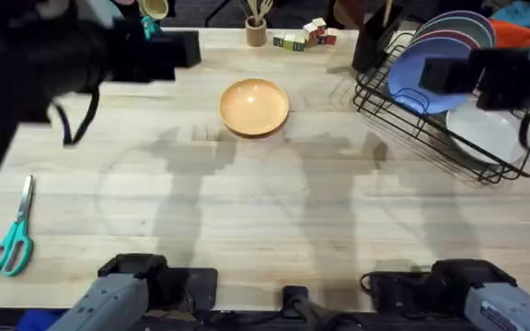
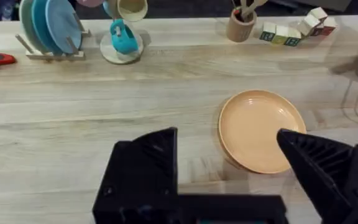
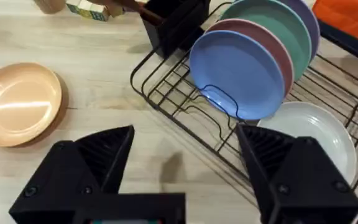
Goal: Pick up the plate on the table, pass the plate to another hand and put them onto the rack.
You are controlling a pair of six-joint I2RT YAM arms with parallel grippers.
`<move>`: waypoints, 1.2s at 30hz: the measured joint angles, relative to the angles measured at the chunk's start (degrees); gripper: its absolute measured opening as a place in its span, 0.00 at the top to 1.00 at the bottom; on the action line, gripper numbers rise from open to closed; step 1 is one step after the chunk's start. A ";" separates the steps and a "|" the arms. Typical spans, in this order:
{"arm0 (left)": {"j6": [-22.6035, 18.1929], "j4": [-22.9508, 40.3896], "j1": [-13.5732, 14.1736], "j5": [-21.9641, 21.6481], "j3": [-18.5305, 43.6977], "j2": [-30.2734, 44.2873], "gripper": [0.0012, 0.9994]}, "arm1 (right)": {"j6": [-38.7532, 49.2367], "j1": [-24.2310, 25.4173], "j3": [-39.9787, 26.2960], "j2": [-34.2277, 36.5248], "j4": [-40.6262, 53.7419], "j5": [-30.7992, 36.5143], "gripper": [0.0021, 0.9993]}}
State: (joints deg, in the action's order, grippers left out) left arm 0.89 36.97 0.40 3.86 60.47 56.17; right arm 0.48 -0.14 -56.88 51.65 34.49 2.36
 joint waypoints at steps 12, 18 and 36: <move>0.00 0.06 -0.01 1.02 6.00 14.00 0.01 | 0.01 0.00 -6.08 7.79 1.50 0.01 0.00; 0.02 -0.46 -0.01 1.06 6.00 18.77 0.01 | 0.01 0.00 -6.08 7.77 0.58 0.00 0.00; 4.34 -2.67 2.55 1.09 6.00 32.15 0.01 | 0.01 0.00 -6.08 7.77 0.25 0.00 0.00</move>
State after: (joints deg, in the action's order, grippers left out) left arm 5.23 34.30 2.95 4.95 66.48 88.32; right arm 0.49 -0.14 -62.96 59.42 34.74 2.36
